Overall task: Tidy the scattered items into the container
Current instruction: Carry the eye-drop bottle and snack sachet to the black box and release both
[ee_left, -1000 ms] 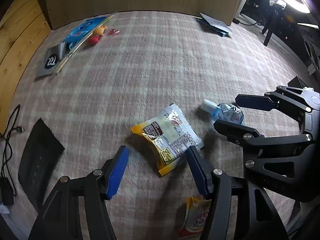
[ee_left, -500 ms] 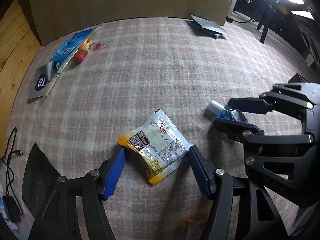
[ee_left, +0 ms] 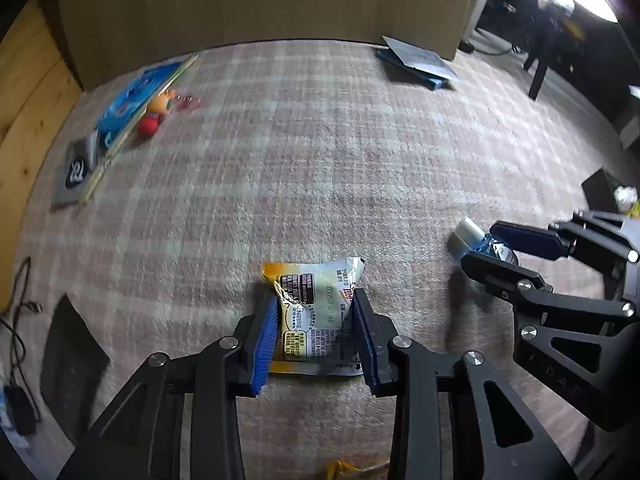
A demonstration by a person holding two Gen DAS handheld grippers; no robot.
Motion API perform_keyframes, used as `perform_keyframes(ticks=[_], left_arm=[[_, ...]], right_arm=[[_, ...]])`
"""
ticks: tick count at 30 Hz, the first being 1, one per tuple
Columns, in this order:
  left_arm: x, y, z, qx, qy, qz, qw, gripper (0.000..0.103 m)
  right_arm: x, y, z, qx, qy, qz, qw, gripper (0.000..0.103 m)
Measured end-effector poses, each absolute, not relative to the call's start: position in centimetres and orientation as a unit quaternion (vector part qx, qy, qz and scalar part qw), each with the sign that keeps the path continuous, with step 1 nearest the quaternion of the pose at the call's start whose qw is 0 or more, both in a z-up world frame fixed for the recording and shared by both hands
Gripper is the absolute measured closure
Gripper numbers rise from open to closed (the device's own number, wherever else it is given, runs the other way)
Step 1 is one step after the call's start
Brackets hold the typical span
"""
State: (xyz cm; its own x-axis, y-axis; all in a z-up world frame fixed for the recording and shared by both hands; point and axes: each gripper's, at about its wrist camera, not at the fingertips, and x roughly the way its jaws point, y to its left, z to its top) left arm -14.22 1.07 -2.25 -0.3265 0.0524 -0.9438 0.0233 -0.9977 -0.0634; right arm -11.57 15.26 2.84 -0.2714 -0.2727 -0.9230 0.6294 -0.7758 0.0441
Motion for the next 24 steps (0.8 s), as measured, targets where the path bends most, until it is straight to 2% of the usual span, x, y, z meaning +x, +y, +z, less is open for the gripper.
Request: perform_keyframes(ticks=[8,14,24], left_arm=[[-11.7,0.4,1.5,-0.558,-0.033,0.829,0.019,0.07],[-10.8,4.3,4.4,-0.535,-0.017,0.843,0.043,0.07],[-9.9,13.7,9.0,-0.505,0.009,0.854,0.124,0.07]], right_arm=[[-10.5,18.8,4.7,0.519,0.131,-0.799,0.274,0.073],[-11.3,20.5,6.1,0.506,0.106,-0.819,0.247,0.073],[-10.3,30.1,9.5,0.489,0.054,-0.852,0.18,0.073]])
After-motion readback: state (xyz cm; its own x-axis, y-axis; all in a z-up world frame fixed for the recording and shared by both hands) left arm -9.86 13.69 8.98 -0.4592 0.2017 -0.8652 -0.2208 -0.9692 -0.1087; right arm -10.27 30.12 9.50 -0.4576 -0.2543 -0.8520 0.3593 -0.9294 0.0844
